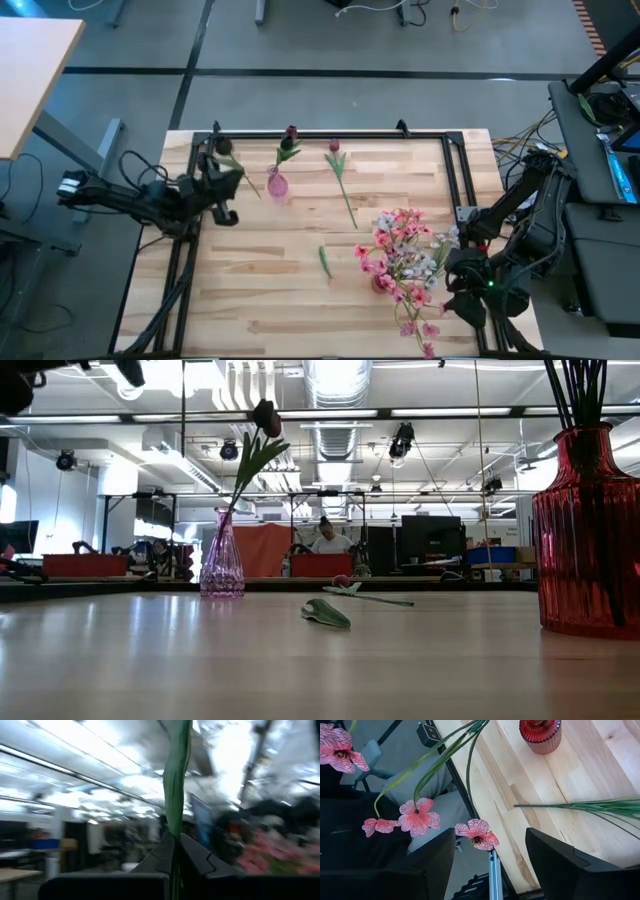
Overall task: Sort flowers into vase by color
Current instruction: Put the black flower into the purple vase, then put the white flowers into the red vase
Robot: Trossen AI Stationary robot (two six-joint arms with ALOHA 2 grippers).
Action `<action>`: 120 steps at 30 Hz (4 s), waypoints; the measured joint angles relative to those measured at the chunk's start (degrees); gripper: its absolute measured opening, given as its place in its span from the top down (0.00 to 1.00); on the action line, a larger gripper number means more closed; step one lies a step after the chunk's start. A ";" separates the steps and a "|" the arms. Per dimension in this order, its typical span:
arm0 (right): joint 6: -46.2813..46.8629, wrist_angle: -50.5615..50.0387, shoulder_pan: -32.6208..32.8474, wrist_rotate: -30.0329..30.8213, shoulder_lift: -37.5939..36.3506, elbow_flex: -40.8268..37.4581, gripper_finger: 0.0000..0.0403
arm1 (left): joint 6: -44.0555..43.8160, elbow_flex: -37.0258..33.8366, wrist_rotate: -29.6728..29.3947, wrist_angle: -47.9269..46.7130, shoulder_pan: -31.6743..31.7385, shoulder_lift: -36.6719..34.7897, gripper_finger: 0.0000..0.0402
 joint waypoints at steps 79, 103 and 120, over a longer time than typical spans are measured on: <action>0.13 0.17 0.01 2.89 0.00 0.00 0.42 | -16.60 -0.32 11.45 14.14 33.31 22.06 0.93; 1.07 0.19 0.00 2.82 0.00 0.00 0.42 | -17.50 -0.36 11.49 9.42 33.25 21.95 0.52; 7.53 -0.78 -0.15 2.25 -0.38 0.02 0.42 | -23.78 -0.36 11.49 -21.41 32.35 11.98 0.13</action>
